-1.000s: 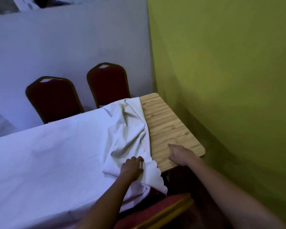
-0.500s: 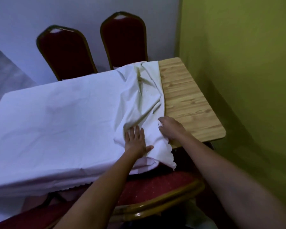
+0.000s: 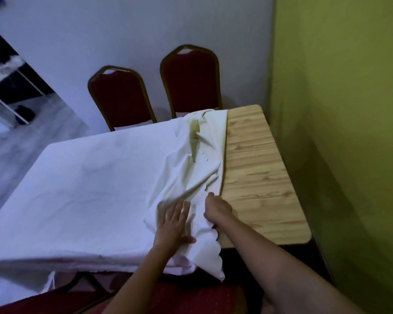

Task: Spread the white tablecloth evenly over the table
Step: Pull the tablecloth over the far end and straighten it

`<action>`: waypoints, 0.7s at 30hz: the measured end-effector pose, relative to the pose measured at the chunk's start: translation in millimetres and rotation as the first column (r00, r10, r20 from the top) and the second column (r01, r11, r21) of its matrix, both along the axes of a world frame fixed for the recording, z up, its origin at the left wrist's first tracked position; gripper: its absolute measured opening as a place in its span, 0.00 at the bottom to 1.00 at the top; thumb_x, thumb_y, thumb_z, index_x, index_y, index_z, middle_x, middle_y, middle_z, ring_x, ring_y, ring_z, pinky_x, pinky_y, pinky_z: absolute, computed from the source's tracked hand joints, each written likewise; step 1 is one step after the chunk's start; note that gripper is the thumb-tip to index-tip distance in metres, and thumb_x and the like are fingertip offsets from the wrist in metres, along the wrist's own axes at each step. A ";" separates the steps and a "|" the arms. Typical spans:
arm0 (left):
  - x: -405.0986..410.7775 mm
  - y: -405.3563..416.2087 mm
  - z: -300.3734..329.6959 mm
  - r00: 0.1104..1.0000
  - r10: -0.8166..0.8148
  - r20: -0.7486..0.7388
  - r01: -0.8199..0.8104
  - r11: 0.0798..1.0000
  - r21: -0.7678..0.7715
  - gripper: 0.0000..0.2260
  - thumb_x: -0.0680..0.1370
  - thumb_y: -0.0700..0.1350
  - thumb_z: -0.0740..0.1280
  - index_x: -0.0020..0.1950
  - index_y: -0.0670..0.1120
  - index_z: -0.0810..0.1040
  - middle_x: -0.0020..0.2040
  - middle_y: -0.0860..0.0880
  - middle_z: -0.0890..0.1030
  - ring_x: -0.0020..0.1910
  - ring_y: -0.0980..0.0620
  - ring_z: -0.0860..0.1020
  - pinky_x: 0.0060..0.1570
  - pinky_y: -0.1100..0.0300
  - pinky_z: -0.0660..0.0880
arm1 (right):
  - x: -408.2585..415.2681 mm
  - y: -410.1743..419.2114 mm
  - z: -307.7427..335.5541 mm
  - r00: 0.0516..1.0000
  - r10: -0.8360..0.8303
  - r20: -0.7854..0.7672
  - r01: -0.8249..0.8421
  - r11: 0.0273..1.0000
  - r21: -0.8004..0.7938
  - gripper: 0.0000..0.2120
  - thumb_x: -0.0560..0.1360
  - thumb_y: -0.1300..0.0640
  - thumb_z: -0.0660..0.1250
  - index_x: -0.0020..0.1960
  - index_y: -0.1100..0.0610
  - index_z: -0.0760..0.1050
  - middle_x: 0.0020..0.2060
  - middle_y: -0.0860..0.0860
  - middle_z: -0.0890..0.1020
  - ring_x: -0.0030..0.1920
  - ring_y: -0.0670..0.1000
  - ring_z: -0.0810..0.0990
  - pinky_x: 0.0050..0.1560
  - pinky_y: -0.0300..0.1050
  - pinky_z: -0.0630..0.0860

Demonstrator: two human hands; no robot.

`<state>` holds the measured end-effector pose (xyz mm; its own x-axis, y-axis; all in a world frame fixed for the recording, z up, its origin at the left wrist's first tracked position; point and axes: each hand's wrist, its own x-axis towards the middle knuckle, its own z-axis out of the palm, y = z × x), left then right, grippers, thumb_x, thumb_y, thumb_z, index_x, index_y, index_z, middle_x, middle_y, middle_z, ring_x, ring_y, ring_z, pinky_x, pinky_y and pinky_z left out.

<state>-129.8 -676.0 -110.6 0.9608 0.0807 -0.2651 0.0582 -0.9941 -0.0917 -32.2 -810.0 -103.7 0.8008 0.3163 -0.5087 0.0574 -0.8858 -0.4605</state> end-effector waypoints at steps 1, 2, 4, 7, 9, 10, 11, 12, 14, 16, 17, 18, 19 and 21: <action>0.3 -1.9 2.0 1.000 0.010 0.022 -0.010 1.000 0.007 0.61 0.55 0.70 0.73 0.78 0.46 0.49 0.73 0.42 0.69 0.74 0.44 0.59 0.71 0.50 0.40 | 3.4 -3.9 -0.4 1.000 0.020 -0.005 -0.020 1.000 0.011 0.20 0.77 0.59 0.62 0.67 0.61 0.63 0.64 0.59 0.73 0.62 0.60 0.76 0.52 0.49 0.73; 0.3 1.6 -2.2 0.999 0.038 0.022 -0.037 0.999 -0.012 0.63 0.53 0.70 0.73 0.78 0.47 0.49 0.71 0.42 0.71 0.73 0.43 0.60 0.71 0.48 0.42 | 3.7 -3.0 -1.4 0.999 0.028 -0.016 -0.028 0.999 0.031 0.21 0.77 0.56 0.63 0.67 0.61 0.63 0.63 0.59 0.74 0.62 0.59 0.76 0.52 0.49 0.73; 0.1 -2.0 -9.2 0.995 0.100 -0.015 -0.101 0.995 -0.026 0.63 0.51 0.71 0.73 0.78 0.48 0.50 0.73 0.38 0.67 0.72 0.39 0.57 0.70 0.45 0.45 | 3.5 -4.3 -3.4 0.998 0.058 -0.030 -0.057 0.998 0.030 0.28 0.76 0.46 0.65 0.68 0.61 0.62 0.63 0.58 0.75 0.62 0.58 0.76 0.51 0.48 0.72; -0.3 -11.1 -3.0 0.987 0.159 -0.016 -0.159 0.987 -0.013 0.59 0.54 0.70 0.73 0.77 0.51 0.50 0.78 0.38 0.52 0.74 0.37 0.48 0.72 0.42 0.47 | -0.3 0.6 -8.6 0.983 0.172 0.061 -0.166 0.982 -0.088 0.24 0.75 0.48 0.67 0.65 0.61 0.68 0.61 0.57 0.77 0.61 0.58 0.77 0.53 0.48 0.74; 2.1 -7.0 -4.9 0.990 0.142 0.016 -0.143 0.990 0.006 0.56 0.60 0.71 0.69 0.75 0.56 0.37 0.77 0.41 0.37 0.74 0.40 0.37 0.73 0.43 0.40 | 0.2 1.0 -10.6 0.971 0.220 0.097 -0.210 0.972 -0.105 0.15 0.77 0.55 0.65 0.61 0.60 0.73 0.59 0.56 0.79 0.59 0.57 0.78 0.49 0.47 0.73; 4.9 -3.6 -4.5 0.992 0.123 0.038 -0.125 0.991 0.040 0.54 0.63 0.72 0.65 0.74 0.56 0.33 0.76 0.42 0.34 0.73 0.41 0.35 0.73 0.42 0.40 | 1.6 -0.3 -9.2 0.969 0.225 0.098 -0.216 0.972 -0.098 0.12 0.78 0.57 0.64 0.59 0.60 0.75 0.58 0.56 0.79 0.58 0.57 0.79 0.46 0.46 0.72; 9.8 -2.7 -1.6 0.991 0.117 0.061 -0.121 0.990 0.070 0.50 0.64 0.74 0.59 0.74 0.55 0.33 0.77 0.42 0.35 0.75 0.40 0.38 0.73 0.40 0.45 | 3.7 -4.7 -7.2 0.971 0.222 0.088 -0.214 0.973 -0.090 0.10 0.77 0.58 0.63 0.57 0.59 0.76 0.56 0.56 0.79 0.56 0.57 0.79 0.44 0.45 0.71; 14.9 -1.2 1.5 0.987 0.125 0.103 -0.133 0.988 0.083 0.48 0.65 0.77 0.50 0.74 0.55 0.34 0.78 0.41 0.39 0.76 0.39 0.42 0.73 0.38 0.49 | 7.1 -9.1 -5.2 0.973 0.220 0.074 -0.214 0.974 -0.076 0.08 0.77 0.58 0.63 0.53 0.58 0.76 0.54 0.56 0.79 0.54 0.57 0.79 0.43 0.44 0.70; 25.6 -0.2 6.8 0.976 0.185 0.118 -0.188 0.982 0.015 0.48 0.61 0.79 0.31 0.76 0.54 0.34 0.79 0.43 0.40 0.78 0.40 0.42 0.74 0.40 0.44 | 17.8 -25.4 1.4 0.977 0.213 0.005 -0.213 0.976 -0.053 0.03 0.74 0.58 0.63 0.41 0.55 0.73 0.46 0.54 0.77 0.47 0.56 0.77 0.41 0.43 0.68; 37.8 0.3 10.4 0.952 0.290 0.099 -0.280 0.954 -0.103 0.48 0.62 0.77 0.29 0.77 0.53 0.36 0.79 0.46 0.37 0.78 0.43 0.39 0.74 0.42 0.39 | 35.1 -45.9 8.8 0.974 0.204 -0.098 -0.208 0.977 -0.035 0.09 0.70 0.54 0.67 0.34 0.54 0.70 0.38 0.50 0.75 0.44 0.55 0.75 0.39 0.42 0.68; 45.1 -1.8 14.8 0.935 0.333 0.123 -0.316 0.938 -0.141 0.44 0.68 0.75 0.35 0.78 0.53 0.39 0.79 0.46 0.38 0.78 0.43 0.39 0.74 0.42 0.39 | 43.7 -58.2 15.7 0.970 0.203 -0.131 -0.209 0.978 -0.031 0.11 0.68 0.53 0.69 0.32 0.54 0.69 0.35 0.49 0.74 0.43 0.54 0.75 0.37 0.42 0.68; 51.7 -4.1 18.0 0.924 0.357 0.135 -0.335 0.928 -0.161 0.38 0.73 0.71 0.42 0.78 0.52 0.42 0.79 0.47 0.39 0.78 0.44 0.40 0.75 0.42 0.40 | 51.3 -71.7 24.5 0.970 0.193 -0.148 -0.199 0.980 -0.027 0.13 0.67 0.53 0.71 0.31 0.53 0.69 0.32 0.48 0.73 0.41 0.53 0.75 0.35 0.41 0.68; 58.1 -7.2 21.7 0.919 0.367 0.144 -0.339 0.922 -0.185 0.35 0.77 0.67 0.47 0.78 0.52 0.44 0.80 0.48 0.42 0.78 0.44 0.42 0.75 0.42 0.41 | 56.9 -86.6 32.2 0.969 0.182 -0.168 -0.187 0.982 -0.015 0.15 0.68 0.55 0.72 0.30 0.53 0.68 0.30 0.48 0.71 0.37 0.52 0.73 0.31 0.39 0.67; 72.1 -15.1 25.9 0.910 0.381 0.165 -0.336 0.909 -0.245 0.31 0.79 0.64 0.49 0.78 0.52 0.48 0.80 0.49 0.48 0.78 0.44 0.47 0.75 0.42 0.45 | 62.6 -116.0 47.2 0.957 0.136 -0.256 -0.134 0.991 0.026 0.16 0.71 0.58 0.71 0.30 0.55 0.66 0.29 0.48 0.69 0.30 0.49 0.66 0.21 0.33 0.63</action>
